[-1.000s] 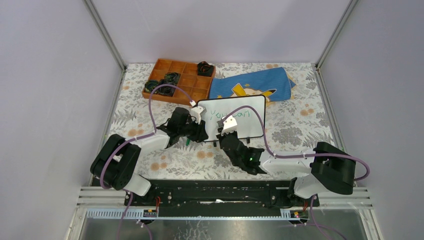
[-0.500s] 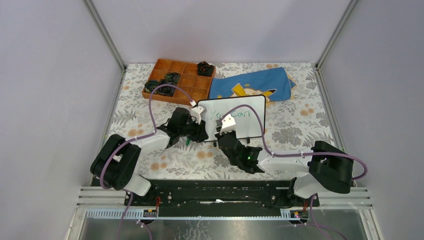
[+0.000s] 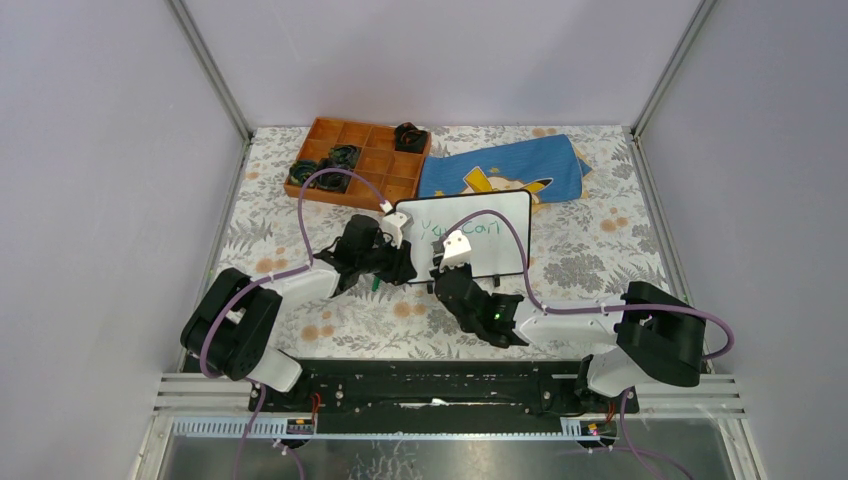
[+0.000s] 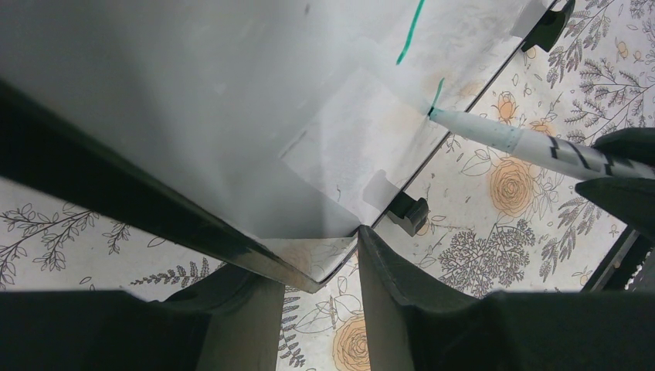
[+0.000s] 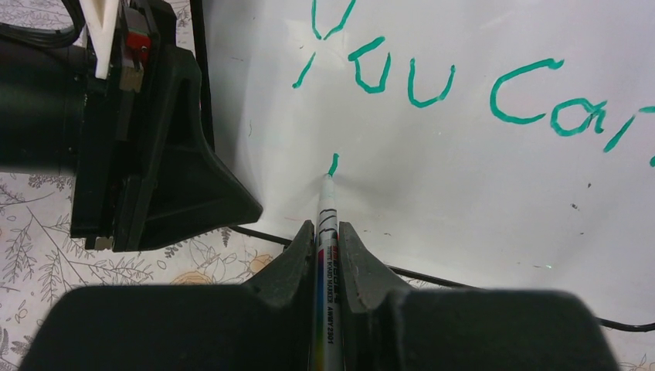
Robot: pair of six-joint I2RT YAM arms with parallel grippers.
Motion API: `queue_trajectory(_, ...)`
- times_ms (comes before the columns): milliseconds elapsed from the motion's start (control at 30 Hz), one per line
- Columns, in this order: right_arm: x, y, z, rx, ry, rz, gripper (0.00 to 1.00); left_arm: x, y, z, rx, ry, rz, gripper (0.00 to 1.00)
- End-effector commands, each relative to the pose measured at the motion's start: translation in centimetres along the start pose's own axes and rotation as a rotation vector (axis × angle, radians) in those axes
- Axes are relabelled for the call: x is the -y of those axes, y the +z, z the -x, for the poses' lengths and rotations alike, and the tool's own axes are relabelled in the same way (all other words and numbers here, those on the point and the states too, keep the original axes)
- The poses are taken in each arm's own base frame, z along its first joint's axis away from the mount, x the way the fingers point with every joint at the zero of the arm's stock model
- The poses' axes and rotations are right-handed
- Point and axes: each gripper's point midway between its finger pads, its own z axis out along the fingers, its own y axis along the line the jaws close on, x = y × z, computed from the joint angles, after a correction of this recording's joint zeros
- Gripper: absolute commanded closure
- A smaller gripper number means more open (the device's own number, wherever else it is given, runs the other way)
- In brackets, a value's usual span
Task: Write a sentence on the whiteboard
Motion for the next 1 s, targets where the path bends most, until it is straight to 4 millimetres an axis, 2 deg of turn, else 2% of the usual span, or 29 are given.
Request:
queue_trajectory(0,-0.1,0.1,-0.2,-0.014,0.022,-0.012,1.0,0.6,0.0,1.6,0.039,0.06,-0.008,0.57)
queue_trajectory(667,-0.2,-0.5,-2.2,-0.078,0.024,0.019,1.0,0.8,0.0,1.7,0.038,0.066,-0.008,0.57)
queue_trajectory(800,-0.2,-0.5,-2.3,-0.081,0.023,0.022,1.0,0.8,0.0,1.6,0.037,0.066,-0.008,0.57)
queue_trajectory(967,-0.3,-0.3,-1.5,-0.065,0.02,0.013,1.0,0.8,0.0,1.6,0.037,0.068,-0.009,0.57)
